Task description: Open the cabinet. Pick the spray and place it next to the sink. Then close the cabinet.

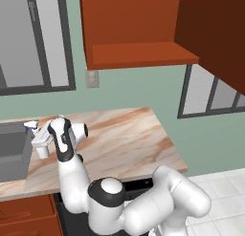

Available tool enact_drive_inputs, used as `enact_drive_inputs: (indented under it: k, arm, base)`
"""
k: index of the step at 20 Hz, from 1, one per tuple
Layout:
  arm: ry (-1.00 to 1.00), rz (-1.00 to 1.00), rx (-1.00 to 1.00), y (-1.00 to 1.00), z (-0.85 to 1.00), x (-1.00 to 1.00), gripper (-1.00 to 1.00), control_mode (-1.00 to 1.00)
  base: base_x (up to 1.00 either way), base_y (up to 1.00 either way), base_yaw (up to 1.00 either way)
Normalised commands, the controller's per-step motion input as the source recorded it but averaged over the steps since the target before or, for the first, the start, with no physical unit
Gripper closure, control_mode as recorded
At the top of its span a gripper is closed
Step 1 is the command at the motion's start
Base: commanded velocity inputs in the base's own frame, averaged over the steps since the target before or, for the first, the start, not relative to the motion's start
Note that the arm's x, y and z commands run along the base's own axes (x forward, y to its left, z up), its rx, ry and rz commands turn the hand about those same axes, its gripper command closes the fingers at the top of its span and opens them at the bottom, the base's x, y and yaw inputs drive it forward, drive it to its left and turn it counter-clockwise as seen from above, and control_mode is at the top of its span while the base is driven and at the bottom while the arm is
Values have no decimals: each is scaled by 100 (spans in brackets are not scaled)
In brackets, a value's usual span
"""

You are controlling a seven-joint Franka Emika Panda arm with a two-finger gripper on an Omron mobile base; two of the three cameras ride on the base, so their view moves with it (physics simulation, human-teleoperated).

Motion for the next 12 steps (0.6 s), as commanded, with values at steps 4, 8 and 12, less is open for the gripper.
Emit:
enact_drive_inputs:
  k: [4, 8, 12]
  arm:
    - [0, 0, 0, -4, -11, 0, 100, -100]
    - [0, 0, 0, -9, -9, 0, 100, -100]
    - [-1, 0, 1, -12, -6, 0, 100, -100]
  base:
    - [0, 0, 0]
    - [0, 0, 0]
    - [0, 0, 0]
